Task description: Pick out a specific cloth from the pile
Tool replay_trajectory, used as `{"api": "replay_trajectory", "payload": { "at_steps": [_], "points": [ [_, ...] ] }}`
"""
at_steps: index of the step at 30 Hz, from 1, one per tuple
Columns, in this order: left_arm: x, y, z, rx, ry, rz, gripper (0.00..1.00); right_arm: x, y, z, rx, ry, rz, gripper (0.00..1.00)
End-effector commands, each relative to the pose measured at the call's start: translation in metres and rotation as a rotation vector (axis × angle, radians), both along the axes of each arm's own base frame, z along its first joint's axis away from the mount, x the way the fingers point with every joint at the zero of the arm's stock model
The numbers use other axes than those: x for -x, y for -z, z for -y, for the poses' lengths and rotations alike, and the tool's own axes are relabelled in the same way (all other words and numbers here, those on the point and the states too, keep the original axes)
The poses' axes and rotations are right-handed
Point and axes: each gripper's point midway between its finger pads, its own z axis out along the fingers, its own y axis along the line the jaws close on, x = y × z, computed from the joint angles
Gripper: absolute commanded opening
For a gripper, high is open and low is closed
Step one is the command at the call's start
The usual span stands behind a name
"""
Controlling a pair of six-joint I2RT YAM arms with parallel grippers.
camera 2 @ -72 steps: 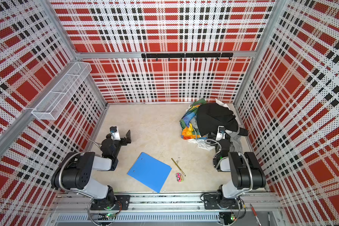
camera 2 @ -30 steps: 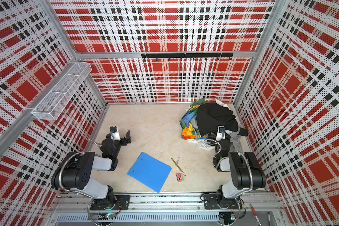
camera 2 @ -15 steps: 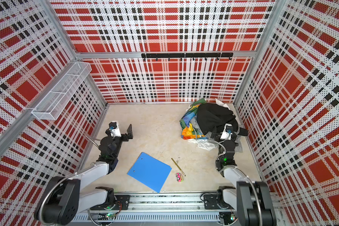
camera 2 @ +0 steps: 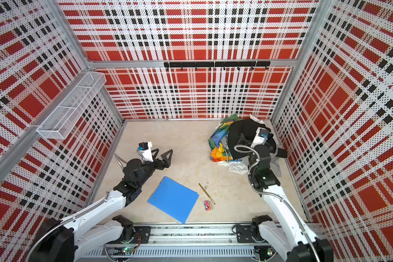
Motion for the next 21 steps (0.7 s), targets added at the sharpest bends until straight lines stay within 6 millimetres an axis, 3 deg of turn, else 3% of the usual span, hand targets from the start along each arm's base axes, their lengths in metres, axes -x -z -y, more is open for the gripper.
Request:
{"api": "replay_trajectory", "payload": {
  "at_steps": [1, 5, 11, 15, 21],
  "points": [
    [0.006, 0.006, 0.013, 0.051, 0.067, -0.056, 0.99, -0.015, 0.038, -0.028, 0.094, -0.078, -0.193, 1.0],
    [0.013, 0.017, 0.008, 0.072, 0.053, -0.082, 0.99, -0.04, 0.06, -0.072, 0.216, -0.138, -0.3, 1.0],
    [0.024, 0.017, 0.001, 0.091, 0.046, -0.067, 0.99, -0.072, 0.095, -0.107, 0.282, -0.13, -0.416, 1.0],
    [0.03, 0.012, 0.001, 0.096, 0.062, -0.045, 0.99, -0.09, 0.123, -0.106, 0.32, -0.061, -0.497, 1.0],
    [0.036, 0.013, -0.002, 0.099, 0.06, -0.042, 0.99, -0.099, 0.188, -0.072, 0.34, 0.035, -0.68, 1.0]
  ]
}}
